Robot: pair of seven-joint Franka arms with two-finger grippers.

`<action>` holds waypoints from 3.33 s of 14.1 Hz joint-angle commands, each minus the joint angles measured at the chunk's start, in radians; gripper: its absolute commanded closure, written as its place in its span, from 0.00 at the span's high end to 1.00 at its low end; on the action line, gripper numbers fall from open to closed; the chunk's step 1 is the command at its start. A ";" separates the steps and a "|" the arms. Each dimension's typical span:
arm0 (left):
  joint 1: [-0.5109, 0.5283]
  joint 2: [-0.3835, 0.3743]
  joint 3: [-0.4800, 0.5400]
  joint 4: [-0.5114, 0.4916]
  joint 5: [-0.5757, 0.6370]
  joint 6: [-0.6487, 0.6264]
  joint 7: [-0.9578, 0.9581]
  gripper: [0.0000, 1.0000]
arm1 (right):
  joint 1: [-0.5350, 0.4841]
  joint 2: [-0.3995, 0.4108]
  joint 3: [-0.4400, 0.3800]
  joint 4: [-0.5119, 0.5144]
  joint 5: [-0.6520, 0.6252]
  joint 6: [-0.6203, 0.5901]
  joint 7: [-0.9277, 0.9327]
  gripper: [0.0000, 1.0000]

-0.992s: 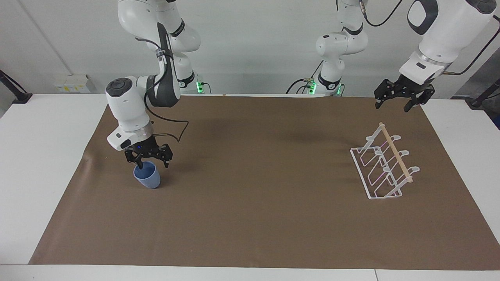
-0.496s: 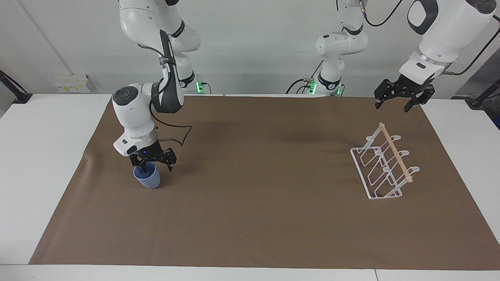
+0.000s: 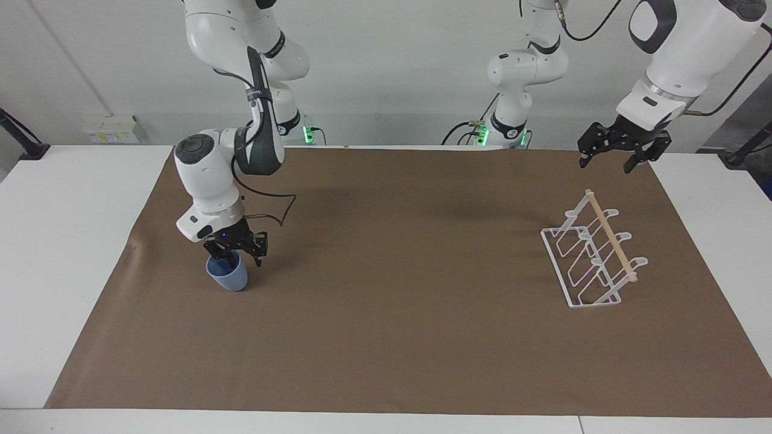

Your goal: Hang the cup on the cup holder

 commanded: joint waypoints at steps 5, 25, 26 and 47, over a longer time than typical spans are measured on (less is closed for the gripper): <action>-0.010 -0.025 0.005 -0.031 0.003 0.011 -0.029 1.00 | 0.001 -0.006 0.000 -0.014 0.015 0.005 0.005 0.00; -0.010 -0.030 -0.003 -0.084 -0.349 0.218 -0.890 1.00 | -0.012 -0.174 -0.014 0.252 0.001 -0.512 -0.003 0.00; -0.010 -0.030 -0.003 -0.083 -0.391 0.218 -0.940 1.00 | -0.012 -0.199 -0.015 0.256 0.001 -0.542 -0.012 0.00; -0.024 -0.044 -0.012 -0.084 -0.781 0.186 -1.342 1.00 | 0.004 -0.314 0.012 0.302 0.183 -0.715 -0.041 0.00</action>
